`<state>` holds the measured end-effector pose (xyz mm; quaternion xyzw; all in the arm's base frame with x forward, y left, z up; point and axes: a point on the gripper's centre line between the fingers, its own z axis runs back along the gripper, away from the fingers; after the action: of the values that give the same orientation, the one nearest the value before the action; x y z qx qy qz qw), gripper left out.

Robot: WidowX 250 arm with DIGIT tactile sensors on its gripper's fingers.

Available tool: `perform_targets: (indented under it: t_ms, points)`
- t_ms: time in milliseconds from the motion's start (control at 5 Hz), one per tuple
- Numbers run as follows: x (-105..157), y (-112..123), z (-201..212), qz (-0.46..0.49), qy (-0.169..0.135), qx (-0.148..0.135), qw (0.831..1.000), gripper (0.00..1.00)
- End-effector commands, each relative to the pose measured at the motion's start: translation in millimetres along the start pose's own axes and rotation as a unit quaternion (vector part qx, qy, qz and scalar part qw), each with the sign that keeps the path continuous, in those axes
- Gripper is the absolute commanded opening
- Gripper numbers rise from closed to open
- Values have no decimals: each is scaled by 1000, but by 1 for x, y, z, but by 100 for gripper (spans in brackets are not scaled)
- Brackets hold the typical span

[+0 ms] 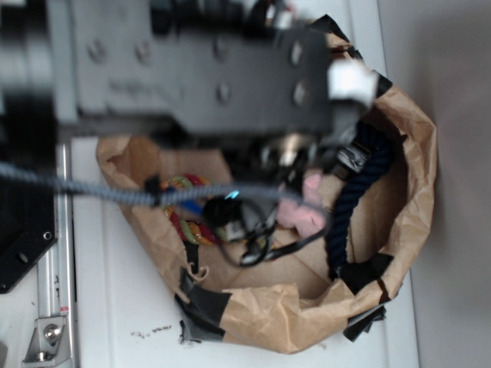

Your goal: Grab the multicolored rope.

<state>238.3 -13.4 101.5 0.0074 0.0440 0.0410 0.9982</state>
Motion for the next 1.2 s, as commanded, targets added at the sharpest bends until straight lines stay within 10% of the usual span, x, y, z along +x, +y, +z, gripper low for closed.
perform_targets:
  t_ms: [0,200,400,1000]
  points:
    - [-29,-49,-49,-83,7,-59,995,100]
    - [-21,-58,-73,-88,-8,-28,996,100]
    - [1,-51,-81,-91,-21,-9,996,0]
    - [13,-22,-11,-87,-77,-33,993,0]
